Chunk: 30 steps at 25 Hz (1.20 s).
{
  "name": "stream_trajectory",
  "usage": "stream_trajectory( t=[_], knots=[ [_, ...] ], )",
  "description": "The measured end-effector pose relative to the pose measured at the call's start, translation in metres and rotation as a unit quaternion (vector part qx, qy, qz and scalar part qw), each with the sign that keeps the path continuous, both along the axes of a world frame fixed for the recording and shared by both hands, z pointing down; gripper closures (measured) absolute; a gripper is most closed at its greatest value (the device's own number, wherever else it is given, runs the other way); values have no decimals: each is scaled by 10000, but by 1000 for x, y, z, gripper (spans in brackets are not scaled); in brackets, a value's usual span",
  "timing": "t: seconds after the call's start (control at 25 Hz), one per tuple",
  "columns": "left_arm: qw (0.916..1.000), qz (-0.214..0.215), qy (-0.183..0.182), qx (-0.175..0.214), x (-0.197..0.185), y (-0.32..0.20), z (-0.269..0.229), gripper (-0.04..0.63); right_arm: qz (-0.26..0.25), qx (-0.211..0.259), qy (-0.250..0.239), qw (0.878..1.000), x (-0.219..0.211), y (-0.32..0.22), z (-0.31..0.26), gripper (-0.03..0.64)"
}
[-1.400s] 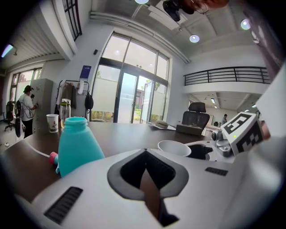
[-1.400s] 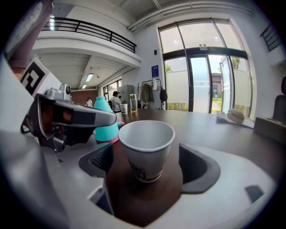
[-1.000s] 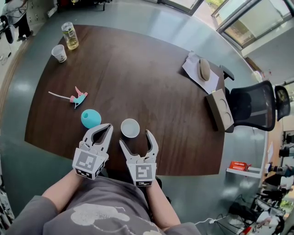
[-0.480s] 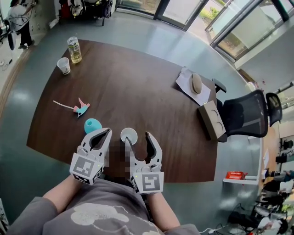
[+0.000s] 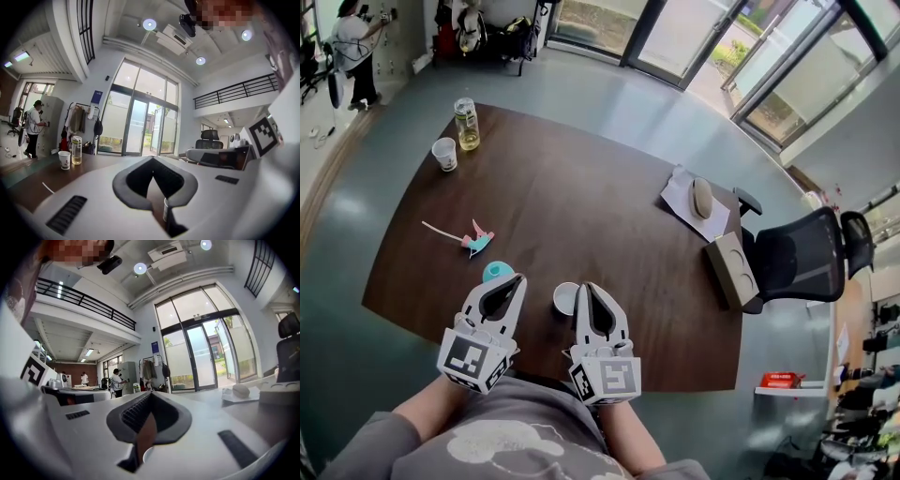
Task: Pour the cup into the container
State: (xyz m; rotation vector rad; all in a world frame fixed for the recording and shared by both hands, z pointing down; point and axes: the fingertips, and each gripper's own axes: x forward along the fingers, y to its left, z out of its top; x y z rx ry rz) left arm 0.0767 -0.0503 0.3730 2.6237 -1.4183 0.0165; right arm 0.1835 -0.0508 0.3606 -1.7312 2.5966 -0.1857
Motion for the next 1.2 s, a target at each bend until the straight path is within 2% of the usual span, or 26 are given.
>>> stream_trajectory(
  t=[0.12,0.44,0.72,1.2],
  knots=[
    [10000,-81,36,-40,-3,1,3,588,-124,-24,275,9995,-10,1,5,629],
    [9999,-124,-29,-79,-3,2,9,588,-261,-288,507,9980,-19,3,20,630],
    [9998,-165,-30,-116,-5,2,12,588,-421,-350,573,9969,-24,5,24,630],
    [9996,-215,-34,-176,-8,4,16,588,-418,-434,548,9967,-24,6,29,630]
  ],
)
